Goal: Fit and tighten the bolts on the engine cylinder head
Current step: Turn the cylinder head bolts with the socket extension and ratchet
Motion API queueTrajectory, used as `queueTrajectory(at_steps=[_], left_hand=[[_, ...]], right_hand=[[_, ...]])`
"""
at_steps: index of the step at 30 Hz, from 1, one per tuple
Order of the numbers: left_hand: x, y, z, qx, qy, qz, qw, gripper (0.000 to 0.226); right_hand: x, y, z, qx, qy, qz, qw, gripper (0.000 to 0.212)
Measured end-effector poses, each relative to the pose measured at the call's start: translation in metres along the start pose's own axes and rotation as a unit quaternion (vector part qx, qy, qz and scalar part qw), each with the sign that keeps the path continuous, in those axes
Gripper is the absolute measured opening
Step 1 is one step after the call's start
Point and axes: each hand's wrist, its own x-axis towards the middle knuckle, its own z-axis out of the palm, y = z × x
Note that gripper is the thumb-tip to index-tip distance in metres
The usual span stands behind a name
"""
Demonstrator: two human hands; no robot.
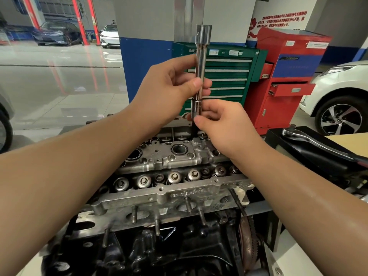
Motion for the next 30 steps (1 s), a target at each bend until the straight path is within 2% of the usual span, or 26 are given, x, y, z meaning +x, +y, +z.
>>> queueTrajectory(at_steps=[3, 7, 12, 15, 18, 20, 22, 24, 27, 30], left_hand=[[-0.0004, 0.0031, 0.0011, 0.001, 0.001, 0.003, 1.0, 0.037], [0.0002, 0.0022, 0.0026, 0.073, 0.045, 0.01, 0.996, 0.037], [-0.0009, 0.0009, 0.0006, -0.018, -0.004, 0.01, 1.0, 0.038], [-0.0001, 0.0002, 0.003, -0.013, -0.014, 0.008, 1.0, 0.034], [0.0021, -0.0014, 0.0031, 0.057, 0.016, 0.001, 0.998, 0.028], [0.0032, -0.0029, 0.0014, 0.065, 0.033, -0.005, 0.997, 0.024], [0.0035, -0.0038, 0.0004, 0.067, 0.024, -0.01, 0.997, 0.025], [0.0026, -0.0035, -0.0002, 0.049, 0.009, -0.008, 0.999, 0.024], [0.001, -0.0002, 0.0002, 0.009, 0.004, -0.012, 1.0, 0.028], [0.0023, -0.001, 0.0009, 0.061, 0.022, -0.011, 0.998, 0.039]], right_hand=[[0.0004, 0.0001, -0.0004, -0.023, 0.014, 0.012, 1.0, 0.014], [0.0021, -0.0001, 0.0012, -0.036, 0.042, 0.025, 0.998, 0.027], [-0.0001, -0.0004, 0.0016, -0.023, 0.01, -0.002, 1.0, 0.006], [0.0014, 0.0006, 0.0008, -0.05, 0.02, 0.006, 0.999, 0.01], [0.0029, 0.0, 0.0001, -0.061, 0.046, 0.021, 0.997, 0.03], [0.0021, -0.0004, 0.0006, -0.054, 0.053, 0.023, 0.997, 0.034], [0.0014, -0.0002, 0.0005, -0.029, 0.043, 0.018, 0.998, 0.025], [0.0009, 0.0004, -0.0004, -0.002, 0.024, 0.012, 1.0, 0.006], [0.0017, 0.0017, -0.0018, 0.003, 0.013, 0.019, 1.0, 0.015], [0.0026, 0.0029, -0.0005, -0.024, 0.037, 0.025, 0.999, 0.017]])
